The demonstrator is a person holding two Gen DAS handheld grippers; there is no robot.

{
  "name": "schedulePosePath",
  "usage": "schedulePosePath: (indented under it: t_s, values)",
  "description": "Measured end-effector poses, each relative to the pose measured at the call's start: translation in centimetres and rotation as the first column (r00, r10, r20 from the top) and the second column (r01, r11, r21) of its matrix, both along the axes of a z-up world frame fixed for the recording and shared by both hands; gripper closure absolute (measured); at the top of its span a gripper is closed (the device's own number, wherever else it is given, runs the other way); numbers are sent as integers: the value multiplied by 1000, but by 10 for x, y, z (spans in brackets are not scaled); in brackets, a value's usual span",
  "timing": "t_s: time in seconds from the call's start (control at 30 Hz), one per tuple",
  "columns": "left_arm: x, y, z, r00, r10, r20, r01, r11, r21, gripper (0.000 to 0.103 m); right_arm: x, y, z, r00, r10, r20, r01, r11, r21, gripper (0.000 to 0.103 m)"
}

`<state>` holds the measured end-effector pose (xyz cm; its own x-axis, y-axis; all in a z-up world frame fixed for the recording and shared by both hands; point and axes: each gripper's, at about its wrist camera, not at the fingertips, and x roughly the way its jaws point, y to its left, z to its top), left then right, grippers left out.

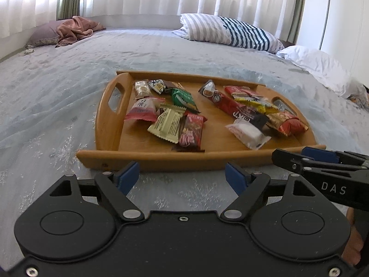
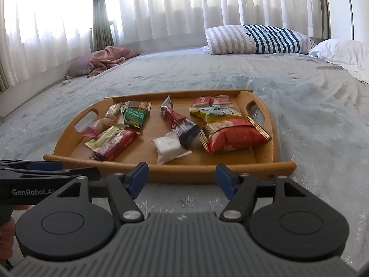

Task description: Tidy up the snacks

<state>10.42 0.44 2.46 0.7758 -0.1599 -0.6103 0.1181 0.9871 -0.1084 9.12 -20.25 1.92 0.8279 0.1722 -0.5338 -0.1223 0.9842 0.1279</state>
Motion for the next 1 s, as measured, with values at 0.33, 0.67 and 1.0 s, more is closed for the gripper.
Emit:
schedulePosePath:
  t_s: [0.33,0.67,1.0]
  values:
    - [-5,0,-22,999,28,-17,-27,998,58,17,-5,1,-22,999,-15,-36,13,999,-46,17]
    - [-2,-2,-32,999,42,2,-43,997,59,6,-6,7,-32,999,-32,-28,30,996,-80,9]
    - [-4,2,-36,999,34,18,-34,999,24,0,2,9,-37,996,-70,-49,64,993,-104,0]
